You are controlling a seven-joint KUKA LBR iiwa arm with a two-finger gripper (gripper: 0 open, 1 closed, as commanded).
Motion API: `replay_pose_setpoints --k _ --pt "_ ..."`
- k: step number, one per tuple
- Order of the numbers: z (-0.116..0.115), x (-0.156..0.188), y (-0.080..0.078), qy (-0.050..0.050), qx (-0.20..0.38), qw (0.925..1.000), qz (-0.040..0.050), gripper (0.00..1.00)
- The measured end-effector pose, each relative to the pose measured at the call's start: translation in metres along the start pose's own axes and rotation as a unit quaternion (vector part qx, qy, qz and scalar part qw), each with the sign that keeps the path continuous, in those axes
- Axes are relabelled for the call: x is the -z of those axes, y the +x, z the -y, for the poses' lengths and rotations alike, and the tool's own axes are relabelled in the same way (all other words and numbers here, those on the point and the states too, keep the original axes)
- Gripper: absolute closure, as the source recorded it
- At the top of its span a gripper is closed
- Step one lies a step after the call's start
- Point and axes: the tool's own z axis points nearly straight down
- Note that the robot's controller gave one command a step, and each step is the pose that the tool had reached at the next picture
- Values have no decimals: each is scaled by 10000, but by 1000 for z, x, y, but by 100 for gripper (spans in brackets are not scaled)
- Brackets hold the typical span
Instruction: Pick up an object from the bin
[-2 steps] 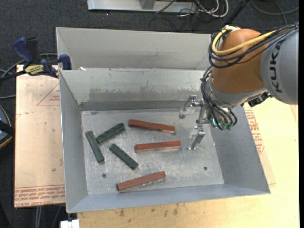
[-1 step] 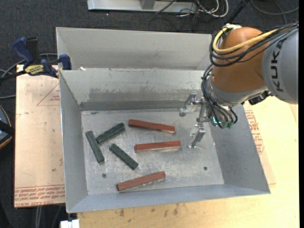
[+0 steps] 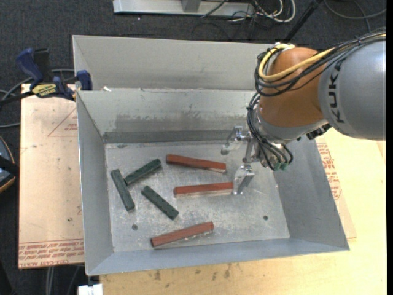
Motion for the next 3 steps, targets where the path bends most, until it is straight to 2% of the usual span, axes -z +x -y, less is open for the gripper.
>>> replay_pose_setpoints --k 1,2,3 --pt "-14 -90 9 -8 137 9999 19 100" --pt "-15 -90 9 -8 138 9999 19 100" --pt "-13 -7 11 -8 59 10000 -61 0"
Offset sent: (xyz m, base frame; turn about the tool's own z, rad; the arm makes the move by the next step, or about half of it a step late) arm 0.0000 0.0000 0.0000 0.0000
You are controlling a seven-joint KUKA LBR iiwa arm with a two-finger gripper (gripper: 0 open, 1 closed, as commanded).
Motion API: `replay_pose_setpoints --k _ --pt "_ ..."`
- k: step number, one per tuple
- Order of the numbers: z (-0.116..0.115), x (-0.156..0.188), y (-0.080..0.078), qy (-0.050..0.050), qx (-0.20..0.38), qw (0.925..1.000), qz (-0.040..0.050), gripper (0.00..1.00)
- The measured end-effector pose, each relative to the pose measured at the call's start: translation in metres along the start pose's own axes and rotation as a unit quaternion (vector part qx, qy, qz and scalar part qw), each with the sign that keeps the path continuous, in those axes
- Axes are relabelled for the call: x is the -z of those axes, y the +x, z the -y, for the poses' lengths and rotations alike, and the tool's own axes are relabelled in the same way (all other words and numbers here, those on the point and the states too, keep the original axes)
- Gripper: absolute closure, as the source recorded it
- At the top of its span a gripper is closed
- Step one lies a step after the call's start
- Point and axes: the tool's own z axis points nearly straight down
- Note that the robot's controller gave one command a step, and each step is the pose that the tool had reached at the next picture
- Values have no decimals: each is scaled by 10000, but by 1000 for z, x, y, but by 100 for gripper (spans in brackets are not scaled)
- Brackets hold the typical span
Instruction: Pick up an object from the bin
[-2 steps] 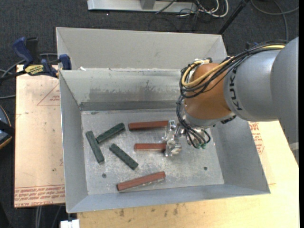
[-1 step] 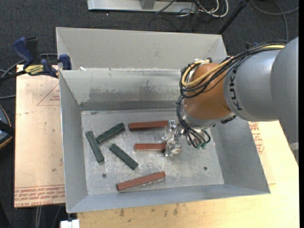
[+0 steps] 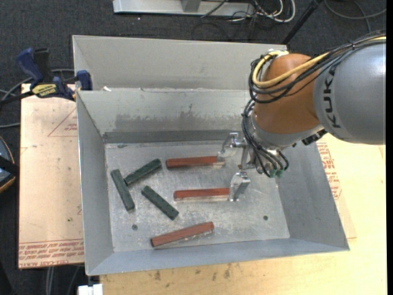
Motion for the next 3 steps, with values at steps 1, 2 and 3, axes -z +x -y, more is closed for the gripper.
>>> replay_pose_setpoints --k 1,2,3 --pt "1 65 -4 3 -54 10000 53 0" --pt "-7 15 3 3 -95 9999 59 0" --pt "2 -80 -36 -10 -822 9965 123 100"
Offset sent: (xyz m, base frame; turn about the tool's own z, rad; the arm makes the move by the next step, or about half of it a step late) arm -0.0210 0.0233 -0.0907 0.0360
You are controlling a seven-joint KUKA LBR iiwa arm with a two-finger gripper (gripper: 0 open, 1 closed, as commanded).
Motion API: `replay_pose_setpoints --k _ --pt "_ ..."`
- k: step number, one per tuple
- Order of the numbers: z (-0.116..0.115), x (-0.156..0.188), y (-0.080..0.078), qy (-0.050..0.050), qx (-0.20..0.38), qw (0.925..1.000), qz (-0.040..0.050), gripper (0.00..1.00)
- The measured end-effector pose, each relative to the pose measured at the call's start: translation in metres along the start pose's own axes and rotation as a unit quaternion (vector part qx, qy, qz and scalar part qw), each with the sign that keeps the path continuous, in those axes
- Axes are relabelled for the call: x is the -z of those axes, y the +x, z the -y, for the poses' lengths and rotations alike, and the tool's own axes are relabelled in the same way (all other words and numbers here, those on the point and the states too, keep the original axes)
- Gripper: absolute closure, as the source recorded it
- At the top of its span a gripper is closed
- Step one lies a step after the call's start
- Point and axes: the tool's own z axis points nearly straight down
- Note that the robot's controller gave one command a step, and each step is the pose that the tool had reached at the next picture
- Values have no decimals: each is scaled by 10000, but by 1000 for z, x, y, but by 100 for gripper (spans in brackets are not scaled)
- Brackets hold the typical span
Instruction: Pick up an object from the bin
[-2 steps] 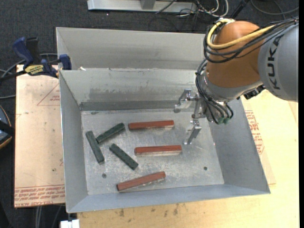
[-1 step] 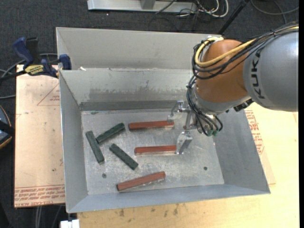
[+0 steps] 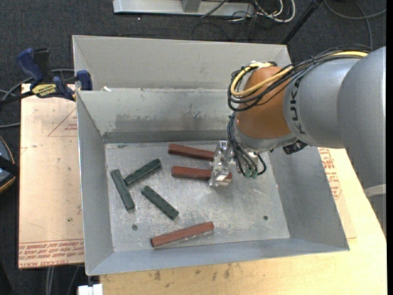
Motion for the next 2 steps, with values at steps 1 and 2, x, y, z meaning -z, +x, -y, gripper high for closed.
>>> replay_pose_setpoints --k 1,2 --pt "0 0 0 0 0 10000 0 100" --pt "-10 162 -2 20 2 9999 -113 100"
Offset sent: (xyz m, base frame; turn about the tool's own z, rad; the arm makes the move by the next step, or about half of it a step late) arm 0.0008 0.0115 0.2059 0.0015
